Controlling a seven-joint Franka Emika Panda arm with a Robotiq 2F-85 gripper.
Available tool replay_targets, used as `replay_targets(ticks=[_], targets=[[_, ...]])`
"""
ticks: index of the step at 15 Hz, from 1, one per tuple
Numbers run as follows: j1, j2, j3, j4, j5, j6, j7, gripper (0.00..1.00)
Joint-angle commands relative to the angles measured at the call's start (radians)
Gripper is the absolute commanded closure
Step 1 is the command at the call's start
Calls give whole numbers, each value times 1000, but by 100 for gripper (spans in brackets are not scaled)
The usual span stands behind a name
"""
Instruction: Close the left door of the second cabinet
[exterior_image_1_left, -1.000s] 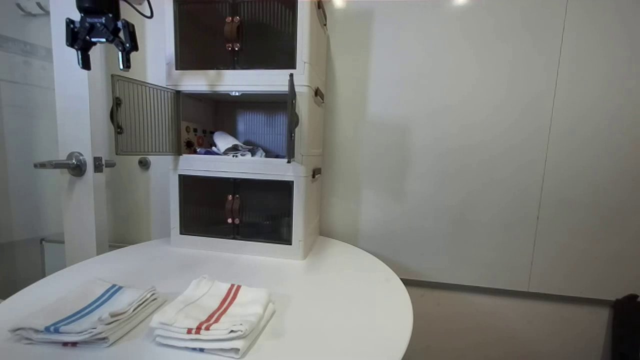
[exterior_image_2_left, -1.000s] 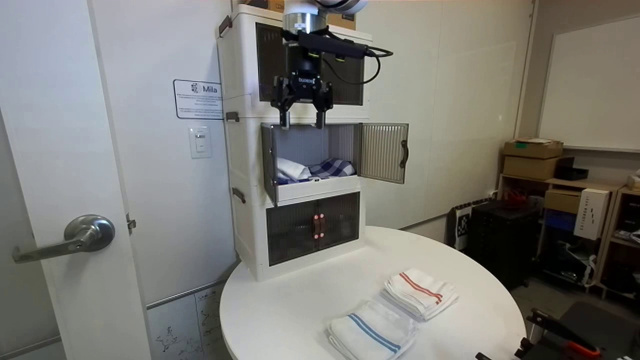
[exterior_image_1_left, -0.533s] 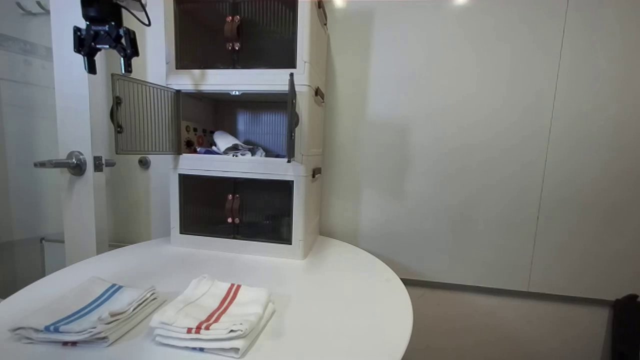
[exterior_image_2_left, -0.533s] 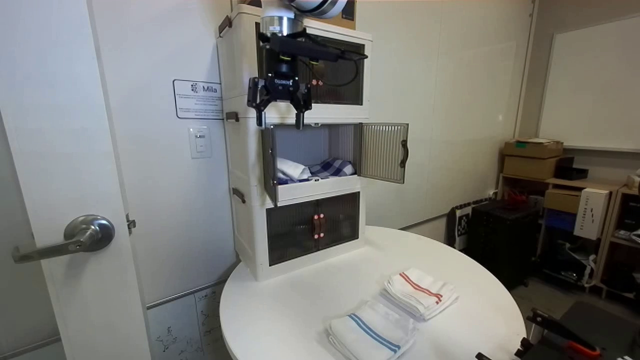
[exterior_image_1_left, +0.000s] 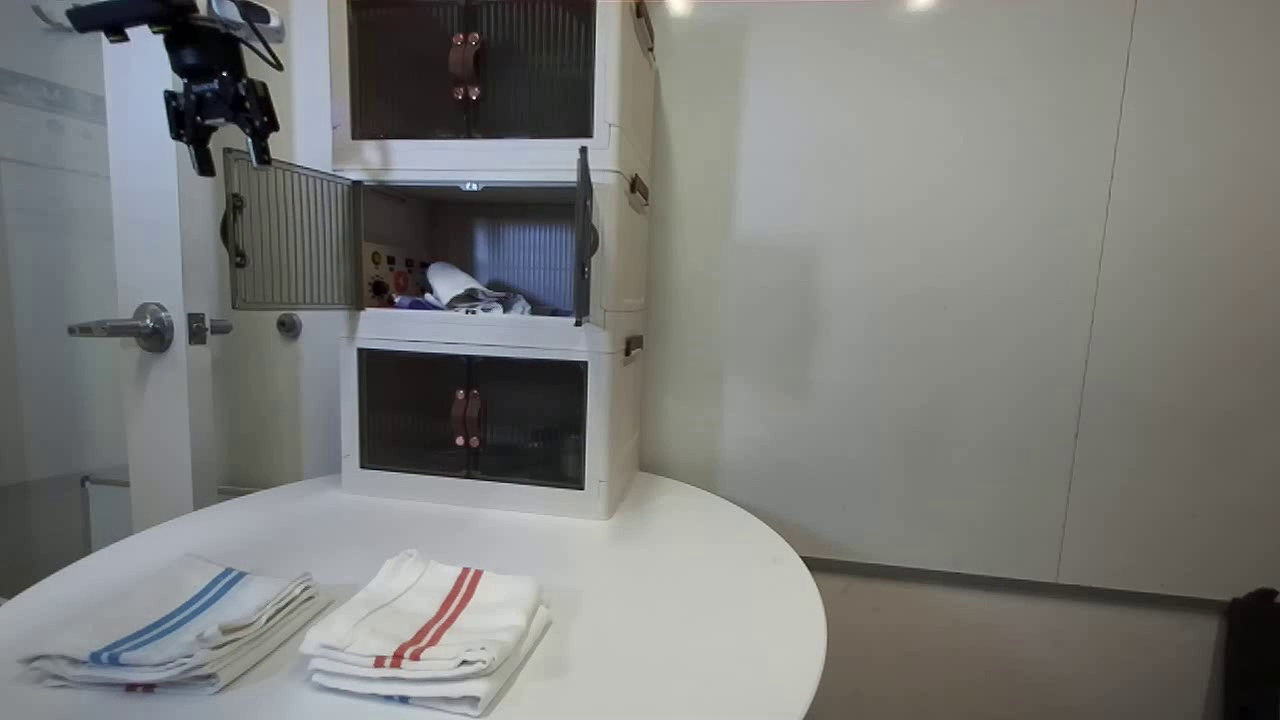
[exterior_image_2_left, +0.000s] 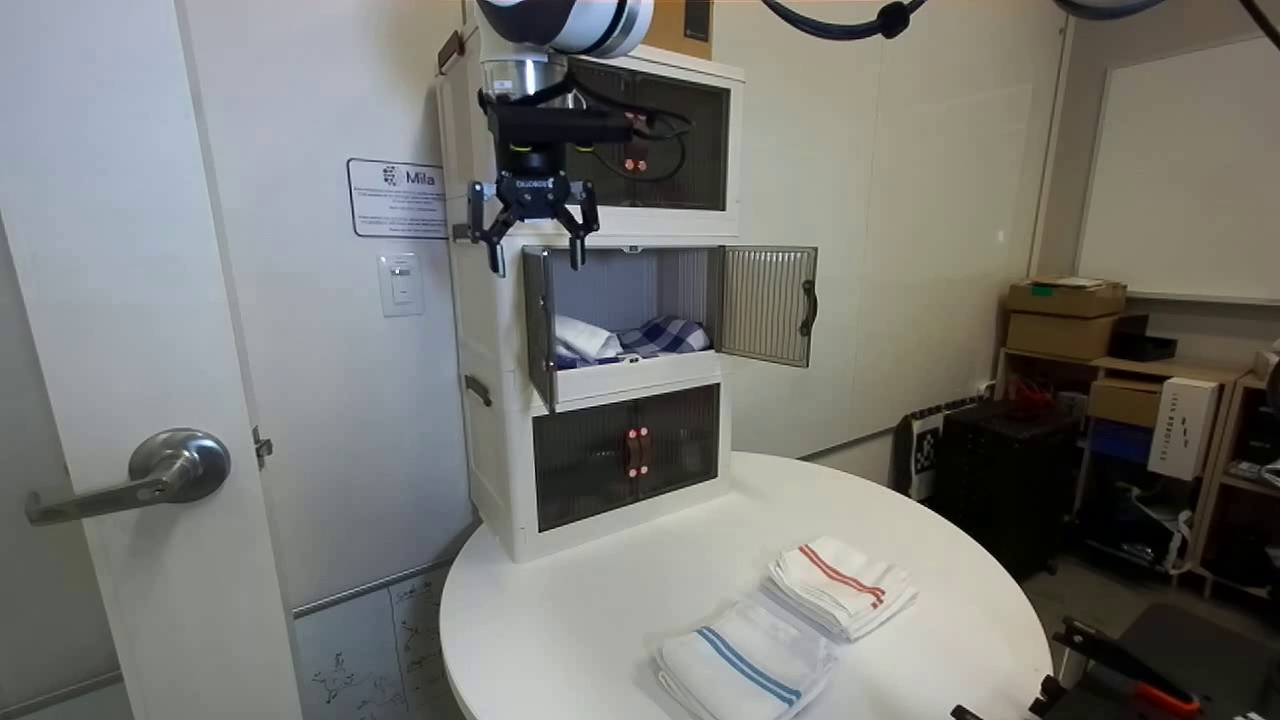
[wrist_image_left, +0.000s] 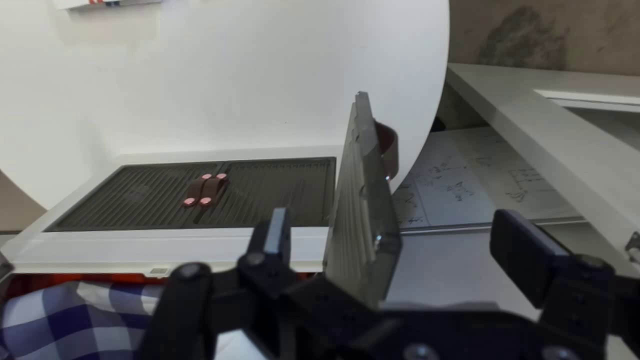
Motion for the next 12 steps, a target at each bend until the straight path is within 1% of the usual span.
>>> replay_targets(ticks=[1, 4, 10, 11, 12], targets=[[37, 39, -60, 81, -94, -46, 94, 0], [38, 37, -91, 94, -159, -80, 147, 0], [23, 38, -123, 108, -228, -141, 188, 0], [21, 38, -129, 108, -241, -142, 201, 0], [30, 30, -150, 90, -281, -117, 243, 0]])
